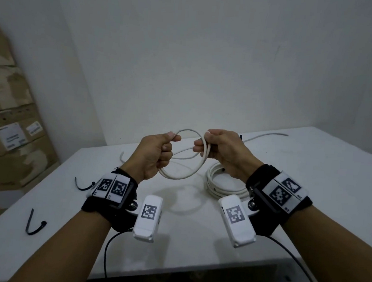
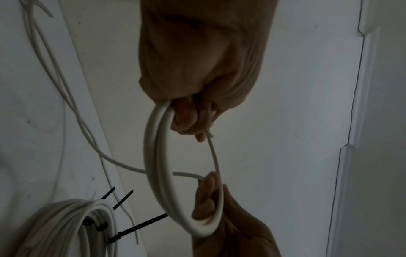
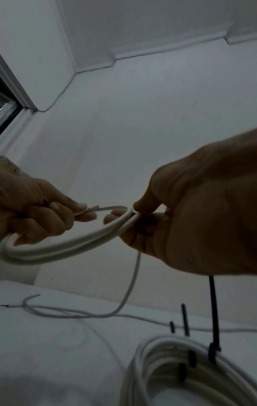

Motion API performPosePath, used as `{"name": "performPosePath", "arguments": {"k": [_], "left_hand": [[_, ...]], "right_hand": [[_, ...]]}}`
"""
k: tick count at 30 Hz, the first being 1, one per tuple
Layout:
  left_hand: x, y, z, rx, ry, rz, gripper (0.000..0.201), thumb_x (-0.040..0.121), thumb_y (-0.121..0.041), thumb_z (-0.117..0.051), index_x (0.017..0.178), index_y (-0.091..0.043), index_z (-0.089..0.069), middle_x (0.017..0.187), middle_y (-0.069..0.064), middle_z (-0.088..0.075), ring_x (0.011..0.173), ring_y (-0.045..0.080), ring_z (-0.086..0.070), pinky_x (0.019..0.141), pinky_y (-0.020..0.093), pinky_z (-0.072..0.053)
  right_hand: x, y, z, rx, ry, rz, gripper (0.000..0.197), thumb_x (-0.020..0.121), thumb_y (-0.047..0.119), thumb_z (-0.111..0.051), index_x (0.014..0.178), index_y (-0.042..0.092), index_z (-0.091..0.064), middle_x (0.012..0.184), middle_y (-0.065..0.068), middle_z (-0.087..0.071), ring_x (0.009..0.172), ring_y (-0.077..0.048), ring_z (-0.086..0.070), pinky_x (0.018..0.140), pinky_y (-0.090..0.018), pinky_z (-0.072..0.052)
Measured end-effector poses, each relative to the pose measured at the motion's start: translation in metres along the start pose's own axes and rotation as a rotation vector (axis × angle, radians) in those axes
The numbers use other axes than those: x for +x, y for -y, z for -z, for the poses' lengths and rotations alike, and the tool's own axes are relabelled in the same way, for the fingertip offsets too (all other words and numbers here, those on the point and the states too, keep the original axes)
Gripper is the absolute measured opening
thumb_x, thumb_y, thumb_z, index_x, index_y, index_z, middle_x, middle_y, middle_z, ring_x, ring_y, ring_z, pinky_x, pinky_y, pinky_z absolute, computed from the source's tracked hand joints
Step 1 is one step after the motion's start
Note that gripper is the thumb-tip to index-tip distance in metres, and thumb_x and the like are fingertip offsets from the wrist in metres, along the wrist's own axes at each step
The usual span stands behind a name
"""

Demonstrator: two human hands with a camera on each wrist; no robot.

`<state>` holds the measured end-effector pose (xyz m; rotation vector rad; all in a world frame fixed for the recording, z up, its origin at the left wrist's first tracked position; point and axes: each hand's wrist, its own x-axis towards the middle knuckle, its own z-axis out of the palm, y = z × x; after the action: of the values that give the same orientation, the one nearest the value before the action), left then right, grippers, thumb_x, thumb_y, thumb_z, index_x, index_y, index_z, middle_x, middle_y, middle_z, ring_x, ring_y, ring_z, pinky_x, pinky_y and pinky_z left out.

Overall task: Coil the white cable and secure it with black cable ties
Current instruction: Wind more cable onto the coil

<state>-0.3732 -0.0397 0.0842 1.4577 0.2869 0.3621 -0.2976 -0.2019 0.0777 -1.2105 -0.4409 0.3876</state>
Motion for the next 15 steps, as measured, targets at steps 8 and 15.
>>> {"name": "performPosePath", "arguments": {"k": [8,15], "left_hand": [[-0.001,0.004,-0.005,0.143,0.002,-0.068,0.024,0.099,-0.023,-0.049,0.092,-0.005,-0.063,0.051,-0.006,-0.031,0.039,0.007,-0.024,0.037,0.016,-0.019],[0.0,0.014,-0.022,0.217,0.021,-0.168,0.026,0.1,-0.024,-0.049,0.094,-0.004,-0.063,0.049,-0.007,-0.032,0.04,0.007,-0.026,0.039,0.017,-0.02]], "right_hand": [[-0.008,0.01,0.021,-0.036,0.086,-0.042,0.022,0.09,-0.004,-0.049,0.107,0.002,-0.062,0.1,-0.01,-0.071,0.086,-0.03,-0.072,0.06,-0.032,-0.058],[-0.016,0.008,0.023,-0.177,0.109,0.045,0.025,0.09,-0.003,-0.048,0.109,0.007,-0.06,0.09,-0.01,-0.067,0.066,-0.024,-0.068,0.055,-0.031,-0.054]]}}
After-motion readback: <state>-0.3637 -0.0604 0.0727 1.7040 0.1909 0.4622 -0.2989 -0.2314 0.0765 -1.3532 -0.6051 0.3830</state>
